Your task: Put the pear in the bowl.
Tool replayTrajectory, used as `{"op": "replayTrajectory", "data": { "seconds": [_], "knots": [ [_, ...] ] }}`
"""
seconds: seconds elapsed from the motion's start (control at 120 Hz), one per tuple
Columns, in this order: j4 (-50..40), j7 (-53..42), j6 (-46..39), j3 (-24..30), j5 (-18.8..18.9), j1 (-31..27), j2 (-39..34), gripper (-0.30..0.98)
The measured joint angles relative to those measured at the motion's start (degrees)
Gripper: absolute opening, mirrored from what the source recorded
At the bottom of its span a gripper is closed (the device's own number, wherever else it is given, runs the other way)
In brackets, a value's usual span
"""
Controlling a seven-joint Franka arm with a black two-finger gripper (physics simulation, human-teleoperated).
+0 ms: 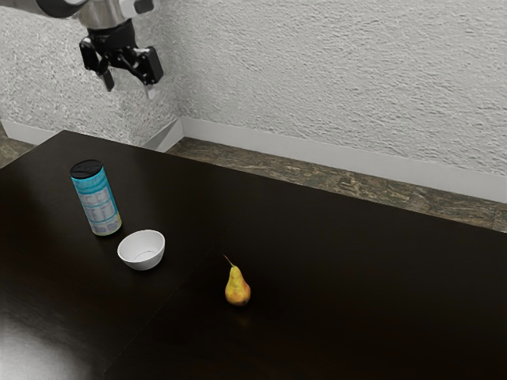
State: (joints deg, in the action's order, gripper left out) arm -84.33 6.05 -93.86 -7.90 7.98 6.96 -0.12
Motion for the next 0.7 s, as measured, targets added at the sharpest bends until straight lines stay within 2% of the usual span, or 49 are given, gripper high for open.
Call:
{"op": "replayTrajectory", "data": {
  "seconds": [0.167,0.358,0.458,0.625,0.7],
  "knots": [
    [-2.3,-0.4,3.2,0.8,-0.6,-3.4,-0.1,0.69],
    [-10.6,0.2,0.0,3.0,-2.6,-7.3,2.2,0.69],
    [-17.4,0.8,-4.4,3.4,-4.5,-2.9,2.7,0.69],
    [-28.7,1.6,-13.4,3.9,-9.7,9.6,2.9,0.69],
    [-32.2,1.9,-17.2,3.9,-12.0,12.1,2.9,0.68]
  ]
}}
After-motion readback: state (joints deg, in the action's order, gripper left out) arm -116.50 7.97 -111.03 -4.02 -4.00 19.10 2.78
